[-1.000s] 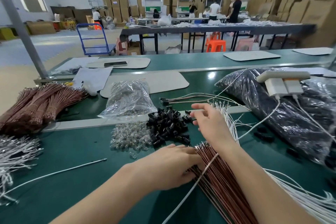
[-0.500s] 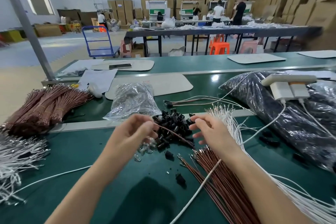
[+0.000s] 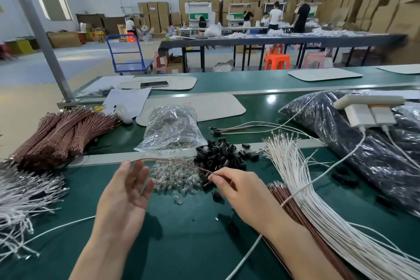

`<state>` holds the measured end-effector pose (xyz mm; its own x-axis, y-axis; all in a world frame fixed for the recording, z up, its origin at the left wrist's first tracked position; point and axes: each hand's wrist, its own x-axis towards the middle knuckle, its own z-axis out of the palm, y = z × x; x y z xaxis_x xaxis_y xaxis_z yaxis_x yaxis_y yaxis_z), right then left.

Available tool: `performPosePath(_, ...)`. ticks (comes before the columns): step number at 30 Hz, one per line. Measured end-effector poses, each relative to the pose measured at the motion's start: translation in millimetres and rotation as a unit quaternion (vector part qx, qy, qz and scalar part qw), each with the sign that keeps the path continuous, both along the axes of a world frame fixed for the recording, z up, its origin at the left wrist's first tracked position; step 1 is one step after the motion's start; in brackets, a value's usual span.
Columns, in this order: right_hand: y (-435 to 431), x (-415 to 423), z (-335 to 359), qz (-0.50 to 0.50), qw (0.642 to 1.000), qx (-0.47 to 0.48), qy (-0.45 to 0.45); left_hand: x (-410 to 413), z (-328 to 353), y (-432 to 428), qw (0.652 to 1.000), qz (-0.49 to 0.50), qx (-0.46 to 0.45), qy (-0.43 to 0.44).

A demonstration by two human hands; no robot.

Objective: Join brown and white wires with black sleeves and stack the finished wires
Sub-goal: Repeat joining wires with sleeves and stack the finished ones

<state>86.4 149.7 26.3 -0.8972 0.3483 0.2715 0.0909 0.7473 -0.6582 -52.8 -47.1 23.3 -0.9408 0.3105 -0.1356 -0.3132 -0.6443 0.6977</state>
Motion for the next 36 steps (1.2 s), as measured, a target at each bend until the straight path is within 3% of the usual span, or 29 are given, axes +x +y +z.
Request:
performPosePath(2,-5,0,-9,-0.015,0.999,-0.002,0.032,1,-3,-2,1.000,-0.021,0.005,0.001)
performPosePath(6,-11,-2,-18,-0.019,0.995,0.093,0.021,12,-14,11,0.991,-0.085,-0.088,0.057)
performPosePath(11,-13,-3,-18,-0.020,0.983,0.179,0.043,26,-21,29,0.979,-0.069,-0.162,0.107)
performPosePath(13,-11,-4,-22,-0.023,0.985,0.171,0.021,25,-23,29,0.983,-0.050,-0.150,0.094)
performPosePath(19,7,-7,-28,-0.189,0.971,0.145,0.020,16,-26,23,0.994,-0.004,-0.107,0.032)
performPosePath(28,18,-25,-30,-0.222,0.962,0.155,-0.046,15,-26,24,0.994,-0.002,-0.107,0.029)
performPosePath(36,14,-27,-28,-0.221,0.968,0.119,-0.005,15,-26,24,0.993,-0.007,-0.110,0.042)
